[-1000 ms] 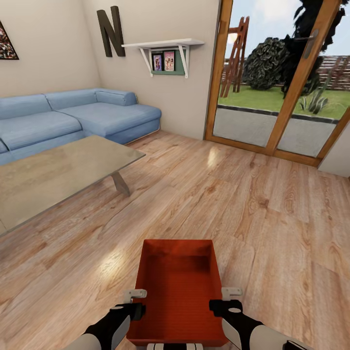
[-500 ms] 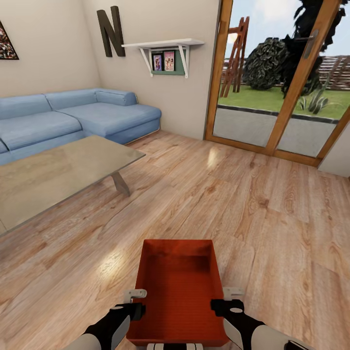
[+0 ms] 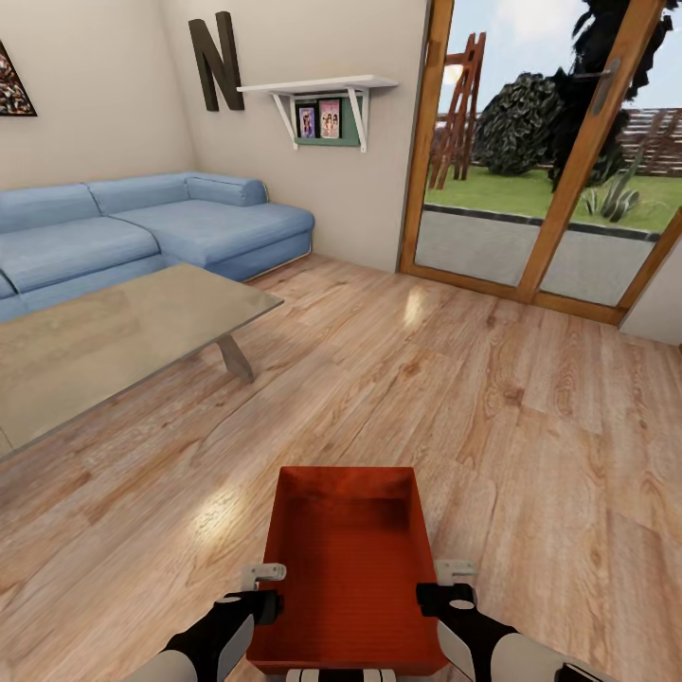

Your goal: Move the two storage containers from the living room to the garage. In the garage, place one container on the floor and stack the other container on top of it (either order is fine).

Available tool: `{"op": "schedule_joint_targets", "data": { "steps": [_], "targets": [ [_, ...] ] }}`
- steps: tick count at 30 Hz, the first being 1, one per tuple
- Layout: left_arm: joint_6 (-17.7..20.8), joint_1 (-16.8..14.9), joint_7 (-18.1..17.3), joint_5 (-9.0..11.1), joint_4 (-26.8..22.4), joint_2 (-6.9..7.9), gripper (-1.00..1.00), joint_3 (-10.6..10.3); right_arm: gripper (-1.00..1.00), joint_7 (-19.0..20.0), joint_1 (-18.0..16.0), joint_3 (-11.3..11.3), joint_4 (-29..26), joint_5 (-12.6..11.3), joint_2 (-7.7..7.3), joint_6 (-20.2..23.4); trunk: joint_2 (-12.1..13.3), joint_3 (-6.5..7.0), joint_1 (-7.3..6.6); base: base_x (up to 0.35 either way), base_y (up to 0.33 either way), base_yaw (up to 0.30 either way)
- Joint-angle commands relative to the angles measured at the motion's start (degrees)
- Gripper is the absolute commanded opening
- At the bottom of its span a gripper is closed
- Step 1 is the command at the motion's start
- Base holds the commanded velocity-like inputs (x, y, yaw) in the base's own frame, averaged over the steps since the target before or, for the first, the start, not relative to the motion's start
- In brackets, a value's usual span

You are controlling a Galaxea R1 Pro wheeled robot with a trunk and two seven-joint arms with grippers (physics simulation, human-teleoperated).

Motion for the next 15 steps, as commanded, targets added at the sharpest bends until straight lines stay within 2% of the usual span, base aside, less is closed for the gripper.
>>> {"op": "schedule_joint_targets", "data": {
  "steps": [1, 15],
  "targets": [
    [0.3, 0.0, 0.3, 0.6, -0.1, 0.01, -1.00, -0.4, -1.00, -0.2, 0.0, 0.5, 0.0, -0.6, 0.01, -0.2, 0.0, -0.04, -0.01, 0.000, 0.000, 0.000],
    [0.4, 0.0, 0.3, 0.6, -0.1, 0.02, -1.00, -0.4, -1.00, -0.6, 0.0, 0.5, 0.0, -0.7, 0.06, -0.2, 0.0, -0.04, -0.01, 0.000, 0.000, 0.000]
  ]
}}
